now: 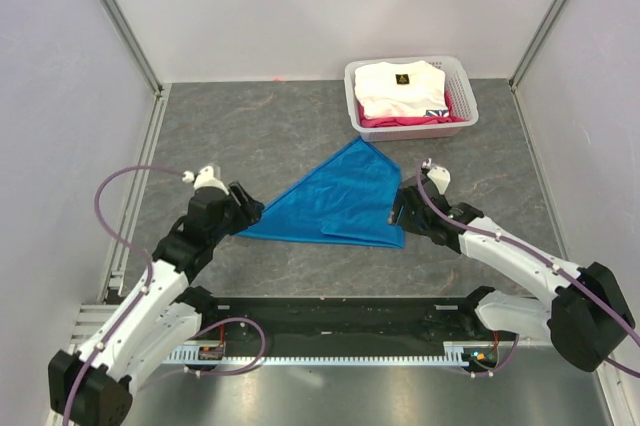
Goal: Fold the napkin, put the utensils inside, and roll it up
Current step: Fold the napkin
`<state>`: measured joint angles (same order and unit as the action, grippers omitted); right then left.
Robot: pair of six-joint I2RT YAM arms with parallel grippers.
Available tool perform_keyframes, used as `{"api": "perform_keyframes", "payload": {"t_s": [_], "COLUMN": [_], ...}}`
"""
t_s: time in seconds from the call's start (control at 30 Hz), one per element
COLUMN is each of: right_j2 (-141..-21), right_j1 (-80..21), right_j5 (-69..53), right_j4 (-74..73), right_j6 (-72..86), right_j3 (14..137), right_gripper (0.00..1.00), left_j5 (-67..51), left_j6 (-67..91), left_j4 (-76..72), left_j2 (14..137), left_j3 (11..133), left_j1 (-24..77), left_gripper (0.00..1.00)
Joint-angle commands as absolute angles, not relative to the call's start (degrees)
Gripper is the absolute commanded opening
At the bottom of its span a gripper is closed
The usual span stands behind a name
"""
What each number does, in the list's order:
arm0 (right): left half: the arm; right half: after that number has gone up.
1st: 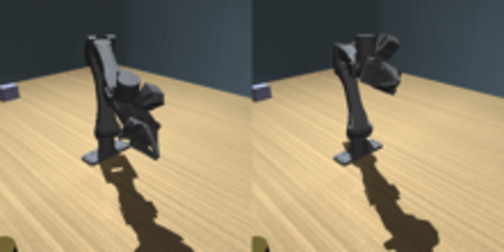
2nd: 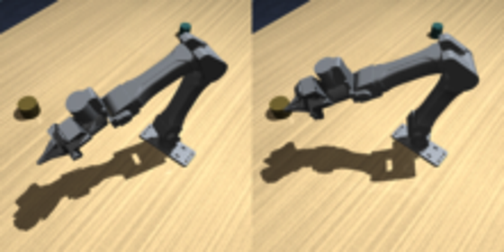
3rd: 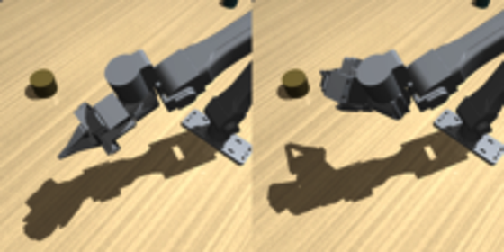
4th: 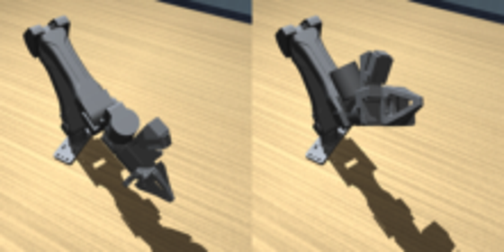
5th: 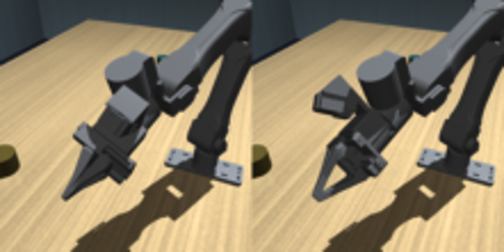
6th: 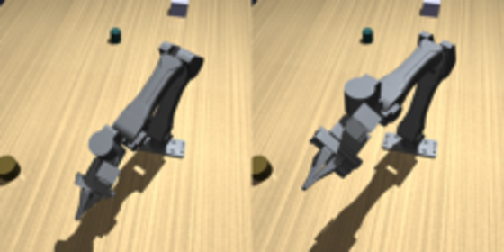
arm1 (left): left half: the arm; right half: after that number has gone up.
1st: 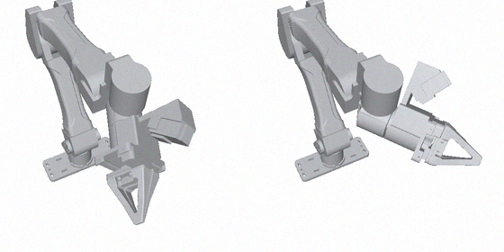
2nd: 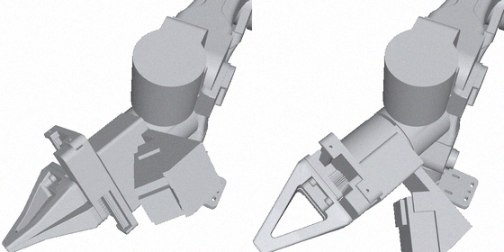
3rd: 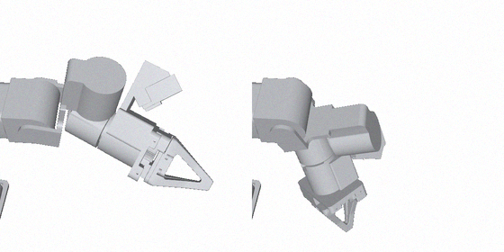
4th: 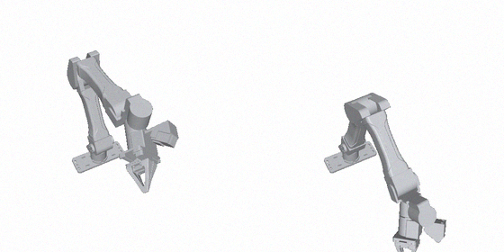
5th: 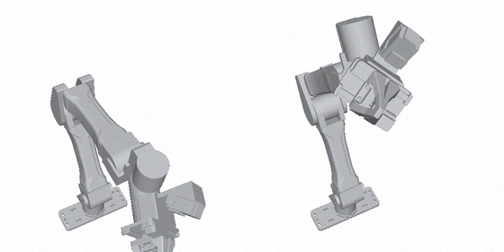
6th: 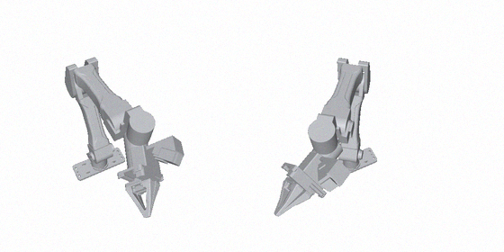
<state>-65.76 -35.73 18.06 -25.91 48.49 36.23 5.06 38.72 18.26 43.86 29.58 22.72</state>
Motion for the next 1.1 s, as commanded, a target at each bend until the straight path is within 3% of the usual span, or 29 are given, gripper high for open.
{"api": "perform_keyframes", "payload": {"t_s": [0.0, 0.1, 0.27, 0.77, 1.07], "right_j2": [-64.7, -65.3, -63.5, -59.7, -59.6], "right_j1": [-35.6, -35.6, -35.5, -35.1, -35.1], "right_j5": [19.0, 17.8, 17.1, 15.3, 14.9], "right_j4": [-25.7, -25.2, -25.1, -24.8, -24.7], "right_j6": [42.9, 40.4, 37.9, 37.4, 38.3], "right_j3": [42.0, 44.4, 46.2, 44.3, 43.5], "right_gripper": [0.72, 0.72, 0.75, 0.77, 0.77], "left_j5": [16.6, 17.8, 17.4, 4.6, 1.6], "left_j6": [51.4, 58.1, 61.8, 57.9, 57.4], "left_j4": [29.8, 35.0, 37.1, 16.7, 12.5], "left_j2": [38.2, 37.5, 34.6, 40.6, 43.8], "left_j3": [27.2, 25.6, 23.2, 14.3, 12.0], "left_j1": [21.8, 19.6, 16.3, 4.8, 1.8], "left_gripper": [0.62, 0.54, 0.52, 0.46, 0.44]}}
